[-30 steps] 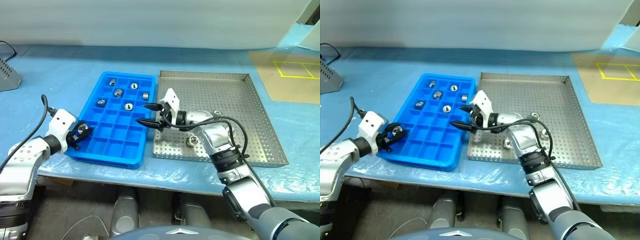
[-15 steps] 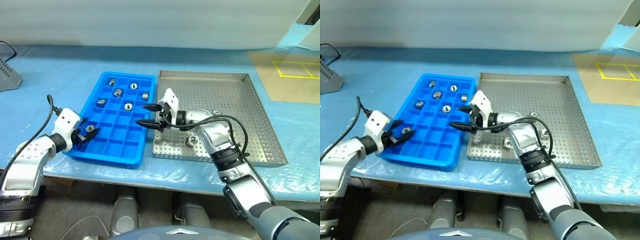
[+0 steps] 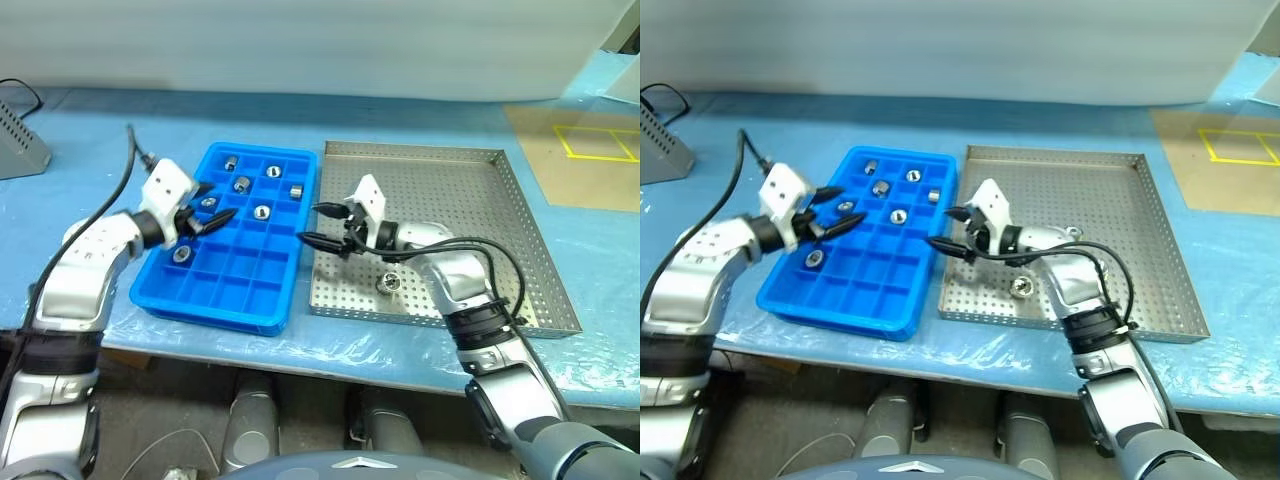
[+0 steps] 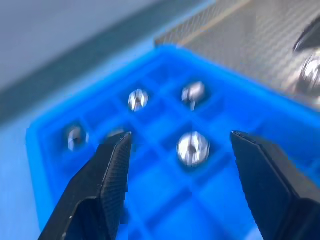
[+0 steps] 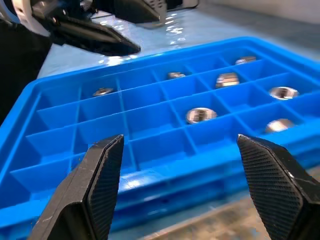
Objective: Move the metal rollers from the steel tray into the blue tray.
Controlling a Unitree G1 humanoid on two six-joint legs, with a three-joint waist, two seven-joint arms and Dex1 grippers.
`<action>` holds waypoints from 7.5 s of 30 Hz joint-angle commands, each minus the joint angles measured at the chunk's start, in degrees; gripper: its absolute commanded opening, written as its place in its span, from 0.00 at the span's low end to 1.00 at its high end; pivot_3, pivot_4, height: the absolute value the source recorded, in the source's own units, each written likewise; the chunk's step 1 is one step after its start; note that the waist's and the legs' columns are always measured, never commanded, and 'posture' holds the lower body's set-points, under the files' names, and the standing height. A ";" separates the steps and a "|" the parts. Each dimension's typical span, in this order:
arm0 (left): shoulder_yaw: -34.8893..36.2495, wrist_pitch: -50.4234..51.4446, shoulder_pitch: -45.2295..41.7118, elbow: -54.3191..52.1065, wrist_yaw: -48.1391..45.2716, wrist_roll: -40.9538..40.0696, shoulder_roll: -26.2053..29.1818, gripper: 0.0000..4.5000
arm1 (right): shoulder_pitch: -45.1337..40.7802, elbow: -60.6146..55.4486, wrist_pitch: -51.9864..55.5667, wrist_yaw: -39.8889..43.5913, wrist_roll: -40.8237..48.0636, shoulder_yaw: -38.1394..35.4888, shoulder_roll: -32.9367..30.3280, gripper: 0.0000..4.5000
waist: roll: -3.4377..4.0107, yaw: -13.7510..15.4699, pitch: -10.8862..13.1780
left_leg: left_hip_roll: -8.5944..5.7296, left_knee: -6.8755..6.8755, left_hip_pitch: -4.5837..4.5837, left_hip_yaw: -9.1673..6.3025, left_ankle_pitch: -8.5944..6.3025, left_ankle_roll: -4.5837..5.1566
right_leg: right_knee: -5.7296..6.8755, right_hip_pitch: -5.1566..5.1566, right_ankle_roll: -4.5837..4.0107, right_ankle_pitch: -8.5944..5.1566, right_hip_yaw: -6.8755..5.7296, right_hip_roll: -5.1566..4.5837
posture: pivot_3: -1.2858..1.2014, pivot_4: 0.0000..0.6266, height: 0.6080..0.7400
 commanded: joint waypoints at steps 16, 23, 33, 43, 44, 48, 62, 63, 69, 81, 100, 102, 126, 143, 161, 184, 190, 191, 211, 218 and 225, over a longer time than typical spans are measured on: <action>-18.51 -25.84 -26.94 50.95 -8.55 13.63 -23.32 0.74 | 13.49 -18.88 5.50 -14.88 2.87 -11.22 -4.36 0.82 | -0.04 -6.02 -0.04 | -0.06 0.14 -0.14 -0.01 -0.16 0.35 | -0.09 -0.02 0.02 0.03 0.03 0.07 | 0.38 0.24 1.00; -20.02 -30.16 -29.03 56.79 -11.66 17.26 -23.85 0.74 | 16.04 -20.61 5.41 -17.63 2.22 -11.04 -4.64 0.82 | -0.04 -6.37 -0.04 | -0.07 0.23 -0.15 -0.01 -0.22 0.50 | -0.12 0.03 0.02 0.03 0.02 0.06 | 0.36 0.24 1.00; -21.74 -30.05 -30.81 62.42 -10.83 22.53 -26.50 0.74 | 15.38 -19.11 3.58 -20.19 0.14 -10.03 -4.61 0.82 | -0.04 -7.27 -0.04 | -0.07 0.38 -0.13 0.00 -0.30 0.61 | -0.13 0.15 0.04 0.04 0.02 0.04 | 0.35 0.24 1.00; -21.70 -30.82 -32.35 67.17 -8.94 25.20 -27.37 0.65 | 16.85 -19.48 2.58 -21.93 -1.06 -9.75 -4.07 0.82 | -0.05 -7.61 -0.04 | -0.06 0.55 -0.01 0.00 -0.36 0.68 | -0.15 0.34 0.09 0.06 0.02 0.03 | 0.34 0.24 1.00; -21.64 -31.68 -32.17 66.72 -10.27 24.87 -27.24 0.62 | 16.96 -19.55 2.55 -22.04 -1.12 -9.69 -4.03 0.82 | -0.05 -7.61 -0.04 | -0.06 0.57 -0.01 -0.01 -0.36 0.69 | -0.16 0.35 0.10 0.06 0.02 0.03 | 0.34 0.24 1.00; -20.56 -31.61 -32.81 66.83 -7.49 24.69 -27.46 0.40 | 16.96 -19.58 2.50 -22.21 -1.15 -9.62 -4.03 0.82 | -0.04 -7.61 -0.04 | -0.06 0.58 -0.02 -0.01 -0.36 0.69 | -0.17 0.35 0.12 0.08 0.02 0.03 | 0.34 0.24 1.00; -8.45 -25.42 -23.08 37.49 -13.41 9.65 -20.15 0.39 | 9.21 -15.19 1.52 -17.61 -0.40 -5.74 -2.95 0.82 | -0.03 -7.57 -0.03 | -0.02 0.42 -0.21 0.03 -0.38 0.78 | -0.22 0.14 0.08 0.08 -0.02 0.03 | 0.39 0.24 1.00; -7.73 -23.51 -20.99 33.69 -13.37 8.68 -18.74 0.39 | 8.28 -14.38 1.16 -16.73 -0.66 -4.95 -2.90 0.82 | -0.02 -7.59 -0.03 | 0.00 0.40 -0.17 0.06 -0.38 0.77 | -0.21 0.12 0.08 0.08 0.00 0.04 | 0.40 0.24 1.00; -1.72 -11.88 -9.09 17.14 -7.88 4.58 -11.26 0.39 | 2.95 -6.63 -3.40 -11.28 -2.47 -0.33 -1.66 0.82 | 0.02 -6.84 0.00 | 0.04 0.32 -0.19 0.08 -0.36 0.67 | -0.19 0.07 0.05 0.07 -0.03 0.02 | 0.46 0.24 1.00; 6.68 -4.18 8.73 2.17 3.69 2.77 -4.99 0.39 | -6.73 7.68 -10.34 -2.85 -3.69 3.77 3.40 0.82 | 0.03 -3.13 0.01 | 0.03 0.11 -0.21 0.08 -0.32 0.58 | -0.20 -0.04 0.01 0.04 -0.02 -0.02 | 0.56 0.24 1.00; 1.92 -8.97 8.15 13.81 8.03 5.89 -5.77 0.39 | -5.64 8.69 -11.51 -2.21 -5.16 2.81 3.48 0.82 | 0.00 -1.13 0.00 | 0.04 0.00 -0.17 0.04 -0.19 0.37 | -0.13 -0.09 0.01 0.03 -0.03 -0.01 | 0.55 0.24 1.00; 2.07 -8.27 7.88 15.08 7.41 5.25 -5.79 0.47 | -5.08 8.05 -11.24 -2.73 -5.12 2.74 3.46 0.82 | 0.00 -1.15 0.00 | 0.04 -0.01 -0.15 0.04 -0.19 0.37 | -0.14 -0.09 0.01 0.03 -0.03 0.00 | 0.55 0.24 1.00; -14.67 -12.78 -15.93 24.79 -13.07 4.58 -16.96 0.80 | 5.69 -8.66 -1.88 -13.28 -1.88 -10.00 -4.00 0.82 | -0.03 -4.60 -0.01 | 0.01 0.03 -0.19 0.12 0.00 0.17 | -0.15 -0.05 0.08 0.06 0.04 0.03 | 0.39 0.24 1.00; -24.43 -23.98 -23.58 45.04 -27.16 11.29 -25.68 0.80 | 19.44 -24.80 5.29 -22.52 -1.42 -14.78 -6.02 0.82 | -0.03 -9.30 -0.01 | -0.03 0.30 -0.18 0.19 -0.27 0.63 | -0.22 0.06 0.11 0.06 0.09 0.04 | 0.30 0.24 1.00; -25.93 -31.41 -21.45 56.08 -22.69 19.13 -30.55 0.72 | 19.53 -24.22 5.51 -23.43 -1.71 -13.83 -7.04 0.82 | -0.02 -10.59 -0.03 | -0.05 0.58 -0.16 0.14 -0.43 0.88 | -0.29 0.30 0.13 0.05 0.04 0.01 | 0.31 0.24 1.00; -9.69 -12.89 -9.51 13.94 -14.67 5.46 -14.69 0.39 | 11.11 -17.02 3.98 -16.40 -0.37 -7.52 -6.39 0.82 | 0.06 -10.52 -0.06 | 0.01 0.44 -0.20 0.15 -0.47 0.93 | -0.28 0.16 0.07 0.03 -0.01 0.00 | 0.40 0.24 1.00; -4.40 -3.29 0.44 -0.21 -10.90 0.84 -7.91 0.39 | 3.19 -11.21 2.32 -7.94 0.96 -1.62 -3.72 0.82 | 0.13 -8.01 0.09 | 0.07 0.23 -0.24 0.13 -0.33 0.67 | -0.17 0.00 0.03 0.00 -0.08 0.02 | 0.47 0.24 1.00; -3.36 -2.52 1.46 -1.39 -9.30 0.79 -7.40 0.39 | 1.99 -9.57 1.66 -6.37 0.83 -0.53 -3.21 0.82 | 0.13 -7.24 0.09 | 0.07 0.22 -0.23 0.12 -0.31 0.65 | -0.15 0.01 0.03 0.00 -0.09 0.00 | 0.49 0.24 1.00; 12.95 8.53 34.08 -26.88 3.28 -3.96 1.56 0.39 | -10.48 13.30 -10.53 9.78 -2.40 8.15 6.58 0.82 | 0.11 1.78 0.10 | 0.08 -0.06 -0.16 0.04 -0.24 0.49 | -0.15 -0.04 0.17 -0.22 -0.12 -0.07 | 0.65 0.24 1.00; 11.73 7.64 36.75 -26.01 5.22 -2.99 1.55 0.39 | -11.22 15.04 -12.07 9.80 -3.11 7.85 8.14 0.82 | 0.11 2.55 0.10 | 0.08 -0.10 -0.15 -0.01 -0.23 0.46 | -0.13 -0.05 0.32 -0.30 -0.12 -0.05 | 0.66 0.24 1.00; 6.34 6.69 33.44 -22.80 6.90 -1.09 1.22 0.68 | -10.32 14.74 -12.35 9.14 -4.17 7.27 7.04 0.82 | 0.09 2.52 0.09 | 0.06 -0.11 -0.15 -0.01 -0.20 0.41 | -0.13 -0.06 0.13 -0.19 -0.10 -0.04 | 0.64 0.24 1.00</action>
